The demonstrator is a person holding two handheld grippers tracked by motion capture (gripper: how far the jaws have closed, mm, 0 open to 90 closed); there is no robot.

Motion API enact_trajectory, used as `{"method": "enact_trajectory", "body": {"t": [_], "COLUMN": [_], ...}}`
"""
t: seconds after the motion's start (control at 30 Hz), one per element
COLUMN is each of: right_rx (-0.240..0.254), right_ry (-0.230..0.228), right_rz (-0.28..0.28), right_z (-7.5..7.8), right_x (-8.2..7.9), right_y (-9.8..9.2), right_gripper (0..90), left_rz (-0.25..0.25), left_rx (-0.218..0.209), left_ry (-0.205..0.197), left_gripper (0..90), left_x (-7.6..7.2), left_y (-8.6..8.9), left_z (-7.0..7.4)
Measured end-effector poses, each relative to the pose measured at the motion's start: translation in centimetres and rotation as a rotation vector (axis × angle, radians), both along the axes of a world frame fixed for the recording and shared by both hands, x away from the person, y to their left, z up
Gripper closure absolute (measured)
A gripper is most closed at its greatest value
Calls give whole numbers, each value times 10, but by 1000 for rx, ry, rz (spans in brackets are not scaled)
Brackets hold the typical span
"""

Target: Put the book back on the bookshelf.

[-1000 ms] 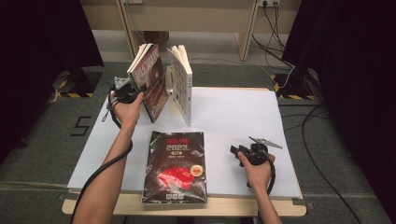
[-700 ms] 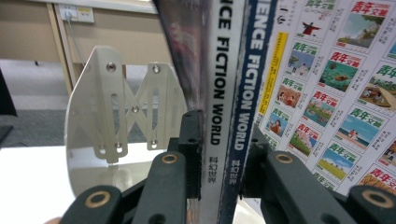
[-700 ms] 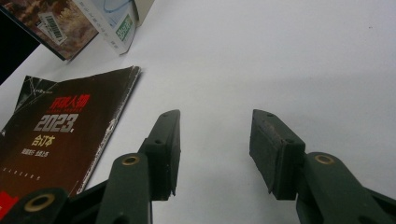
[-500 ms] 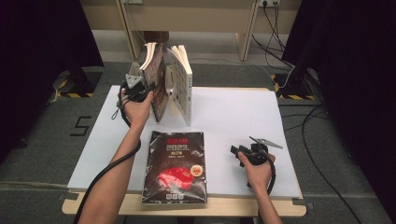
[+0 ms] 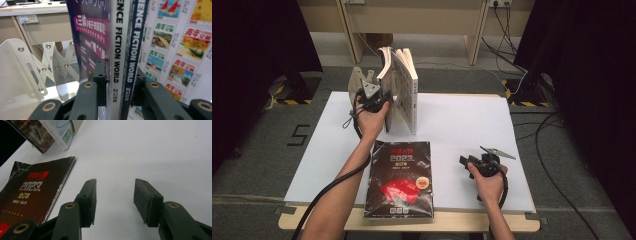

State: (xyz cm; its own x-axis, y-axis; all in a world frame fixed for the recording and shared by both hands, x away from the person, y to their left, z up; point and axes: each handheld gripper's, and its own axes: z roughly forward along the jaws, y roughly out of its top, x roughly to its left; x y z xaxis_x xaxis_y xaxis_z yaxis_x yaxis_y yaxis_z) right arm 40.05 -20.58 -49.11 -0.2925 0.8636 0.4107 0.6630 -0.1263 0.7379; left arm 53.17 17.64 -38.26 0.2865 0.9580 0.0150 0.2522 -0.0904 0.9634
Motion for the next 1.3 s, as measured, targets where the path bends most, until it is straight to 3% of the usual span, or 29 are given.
{"method": "enact_trajectory", "body": {"t": [0.13, 0.27, 0.4, 0.47, 0.6, 0.87, 1.23, 1.3], "right_rx": [4, 1, -3, 2, -3, 0, 3, -1], "right_ry": [4, 4, 1, 5, 1, 4, 6, 2], "right_rz": [-3, -1, -1, -2, 1, -2, -1, 1], "right_z": [0, -1, -1, -1, -2, 0, 0, 0], "right_x": [0, 1, 1, 0, 1, 0, -1, 0], "right_y": [-1, -1, -1, -1, 0, -1, 0, 0], "right_gripper": [539, 539, 539, 539, 539, 539, 539, 539], "left_rz": [36, 70, 109, 106, 85, 60, 27, 21], "left_rx": [40, 29, 45, 46, -25, -86, -113, -101], "left_ry": [-28, -45, -80, -81, -56, -31, -20, -17], "left_gripper": [753, 755, 755, 755, 753, 743, 670, 665], "left_x": [-2, -3, -5, -7, -6, -5, -5, -5], "left_y": [5, 13, 14, 12, 6, 2, 1, 0], "left_z": [0, 1, 0, -2, -2, -4, -5, -5]}}
